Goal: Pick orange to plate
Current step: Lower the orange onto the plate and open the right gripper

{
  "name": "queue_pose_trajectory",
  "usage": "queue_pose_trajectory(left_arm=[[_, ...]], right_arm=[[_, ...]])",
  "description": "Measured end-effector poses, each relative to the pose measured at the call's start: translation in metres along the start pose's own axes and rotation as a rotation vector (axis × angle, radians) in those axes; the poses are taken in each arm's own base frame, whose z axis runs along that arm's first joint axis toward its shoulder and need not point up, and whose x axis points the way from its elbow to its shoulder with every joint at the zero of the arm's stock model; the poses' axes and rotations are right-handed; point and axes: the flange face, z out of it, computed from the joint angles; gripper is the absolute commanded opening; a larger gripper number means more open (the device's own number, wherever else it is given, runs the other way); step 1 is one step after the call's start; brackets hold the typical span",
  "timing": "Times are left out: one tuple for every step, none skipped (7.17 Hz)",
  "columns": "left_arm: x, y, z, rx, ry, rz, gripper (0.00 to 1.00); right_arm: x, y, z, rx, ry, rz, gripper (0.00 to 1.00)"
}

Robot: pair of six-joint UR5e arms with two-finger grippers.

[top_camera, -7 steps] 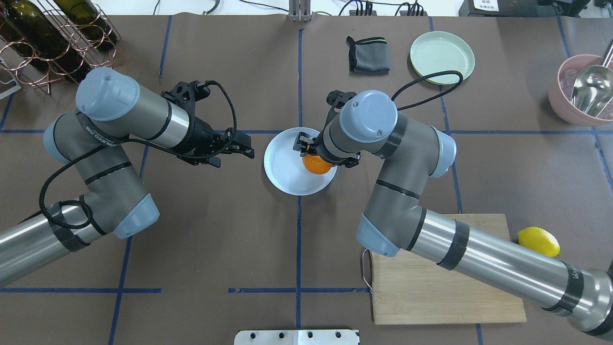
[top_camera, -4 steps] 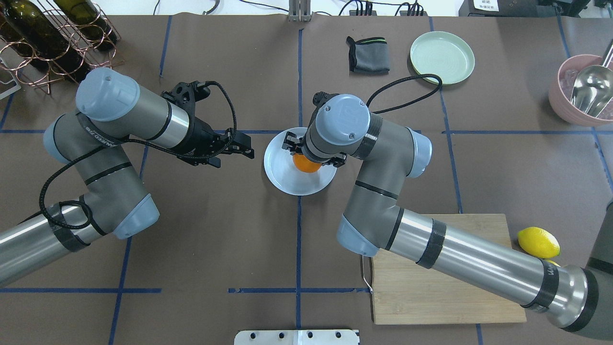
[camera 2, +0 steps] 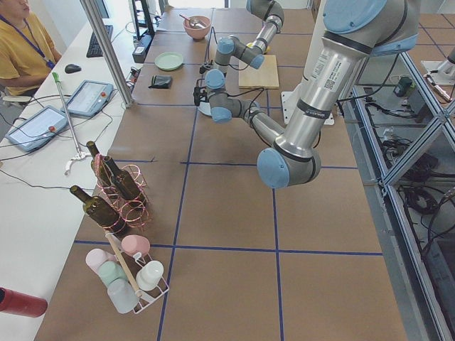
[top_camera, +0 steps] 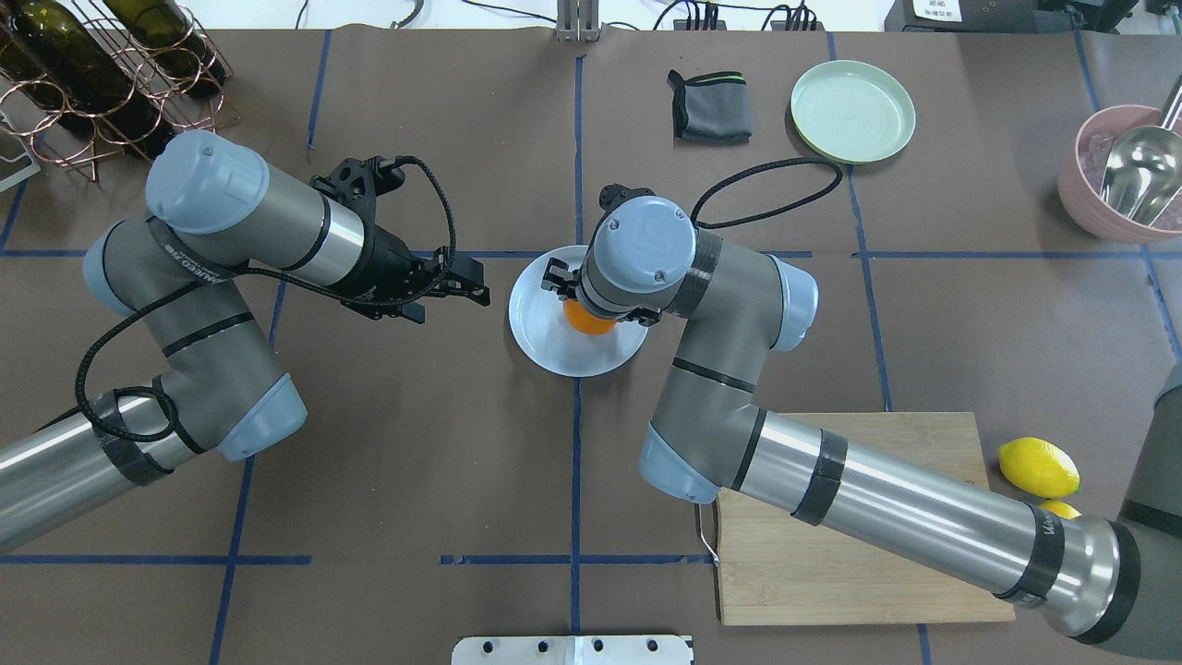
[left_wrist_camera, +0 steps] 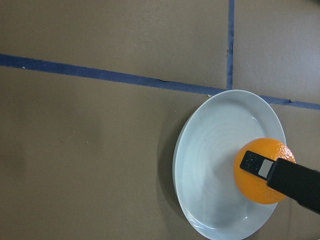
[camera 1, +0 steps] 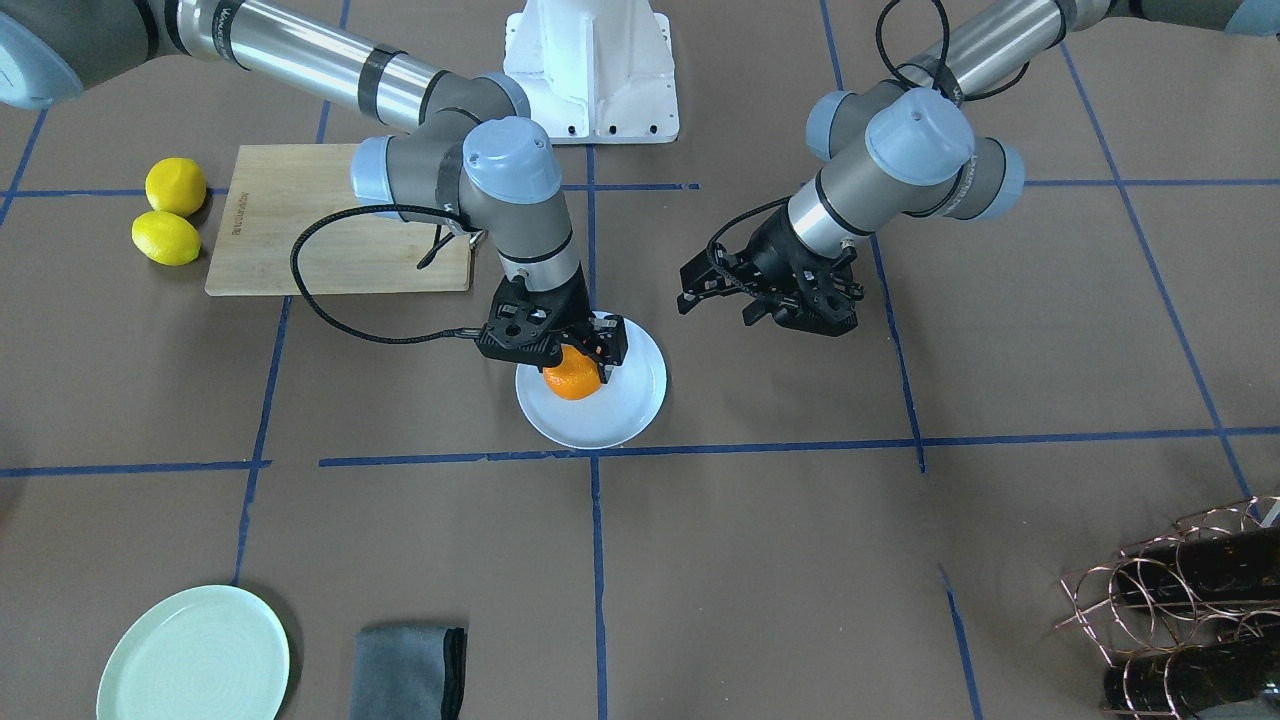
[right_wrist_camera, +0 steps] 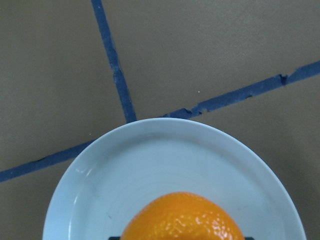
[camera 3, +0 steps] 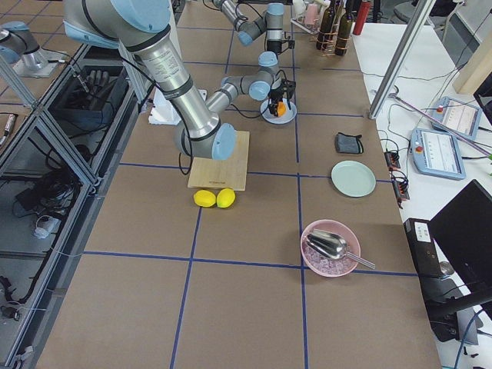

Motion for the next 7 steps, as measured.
queue_pose_trajectory(left_arm=[[-0.0002,0.0,0.0001,0.0,0.0,0.0,1.0],[-0.0003,0.0001,0.0002,0.001,-0.001,0.0,1.0],[-0.0003,0.0001,0.0002,0.001,-0.001,0.0,1.0],[-0.0003,0.0001,0.0002,0.001,-0.001,0.0,1.0],[-0.0003,0.0001,0.0002,0.001,-0.001,0.0,1.0],[-0.0007,0.0,0.0002,0.001,-0.001,-0.001,1.0],[-0.001,-0.0002,-0.0002,0.001,-0.001,0.0,1.0]], right_arm=[[-0.0039,0.0,0.0023,0.001,0.004,0.001,0.0],[-0.0058,-0.0002,0.0037,0.001,0.006,0.0,0.3],[-0.0064,-0.0003,0.0043,0.001,0.007,0.0,0.99],[-0.0062,0.0,0.005,0.002,0.008,-0.001,1.0],[-0.0064,0.0,0.0051,0.005,0.009,-0.005,1.0],[-0.0081,0.0002,0.0033,0.007,0.004,-0.011,1.0],[-0.0109,0.0009,-0.0003,0.008,-0.005,-0.017,1.0]])
